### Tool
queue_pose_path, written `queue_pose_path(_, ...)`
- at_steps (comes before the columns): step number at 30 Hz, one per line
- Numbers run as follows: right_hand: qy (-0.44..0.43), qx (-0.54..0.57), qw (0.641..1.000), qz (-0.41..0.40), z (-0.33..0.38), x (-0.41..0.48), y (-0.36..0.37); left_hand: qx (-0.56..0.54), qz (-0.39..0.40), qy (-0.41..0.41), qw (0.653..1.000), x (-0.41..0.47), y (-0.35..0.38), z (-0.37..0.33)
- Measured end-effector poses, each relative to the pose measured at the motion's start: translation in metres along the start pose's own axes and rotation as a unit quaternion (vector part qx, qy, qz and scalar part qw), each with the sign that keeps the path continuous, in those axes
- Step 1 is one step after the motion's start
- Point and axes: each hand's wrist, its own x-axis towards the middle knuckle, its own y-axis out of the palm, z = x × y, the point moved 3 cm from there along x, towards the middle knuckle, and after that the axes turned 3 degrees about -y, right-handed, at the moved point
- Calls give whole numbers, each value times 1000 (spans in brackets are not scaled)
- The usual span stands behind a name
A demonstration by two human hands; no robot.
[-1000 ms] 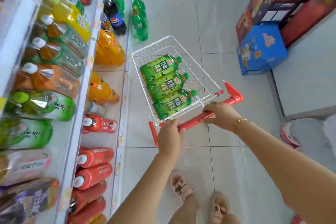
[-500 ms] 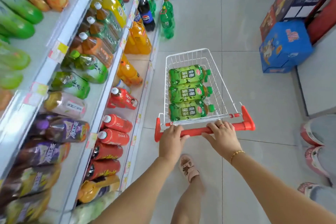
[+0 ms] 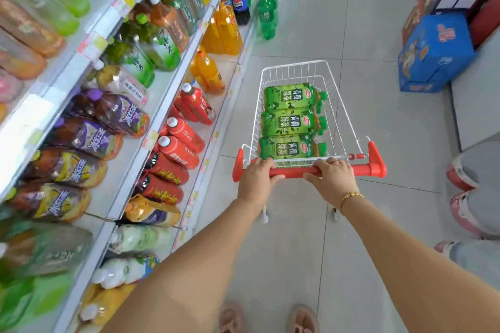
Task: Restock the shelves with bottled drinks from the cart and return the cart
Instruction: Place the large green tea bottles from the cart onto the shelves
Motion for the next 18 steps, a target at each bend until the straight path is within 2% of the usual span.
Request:
queue_pose_path(5,22,-7,1000,15,15,-64,25,-16,-1,33,999,-64,5,21)
queue_pose_path(10,55,32,998,7,56,-146,67,-30,11,50,998,-145,-6,58)
queue_pose_path(18,105,90,990,13,122,-269,132,-79,64,11,995,-281,-29,111)
